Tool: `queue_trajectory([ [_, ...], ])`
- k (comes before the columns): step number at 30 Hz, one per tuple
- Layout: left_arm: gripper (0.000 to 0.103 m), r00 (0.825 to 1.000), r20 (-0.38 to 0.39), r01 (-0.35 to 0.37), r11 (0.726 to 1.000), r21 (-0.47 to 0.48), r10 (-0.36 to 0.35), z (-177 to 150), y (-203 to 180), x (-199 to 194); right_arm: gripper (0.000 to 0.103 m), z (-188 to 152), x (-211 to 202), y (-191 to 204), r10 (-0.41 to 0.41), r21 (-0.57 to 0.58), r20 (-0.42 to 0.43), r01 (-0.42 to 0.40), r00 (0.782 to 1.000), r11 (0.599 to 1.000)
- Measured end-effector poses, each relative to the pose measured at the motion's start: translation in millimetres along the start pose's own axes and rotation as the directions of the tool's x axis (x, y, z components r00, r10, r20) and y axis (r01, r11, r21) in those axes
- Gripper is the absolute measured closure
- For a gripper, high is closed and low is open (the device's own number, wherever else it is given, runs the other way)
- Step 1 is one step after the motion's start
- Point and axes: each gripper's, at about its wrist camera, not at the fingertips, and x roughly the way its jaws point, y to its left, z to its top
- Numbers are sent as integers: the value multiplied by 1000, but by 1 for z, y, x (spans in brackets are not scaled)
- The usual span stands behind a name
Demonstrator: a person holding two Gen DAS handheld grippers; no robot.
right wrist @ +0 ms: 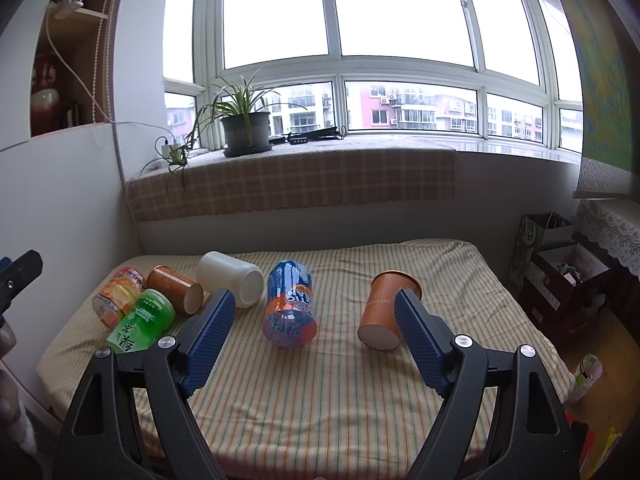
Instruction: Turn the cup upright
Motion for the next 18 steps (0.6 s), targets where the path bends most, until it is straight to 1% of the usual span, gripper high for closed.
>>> queue_trajectory([
  [7,0,1000,-11,-6,1000,6,6,-2,6,4,22,-1,3,1,0,4,-10,0,1000,1000],
  [10,0,1000,-28,-11,1000,15,11,-3,12,10,22,-2,5,1,0,4,-16,0,1000,1000],
  [15,0,996,-92,-1,1000,20,3,3,34,28,22,-5,10,2,5,5,-31,-5,1000,1000],
  [18,0,988,-155,10,1000,23,-6,9,51,47,22,-6,13,3,9,7,-37,-9,999,1000],
])
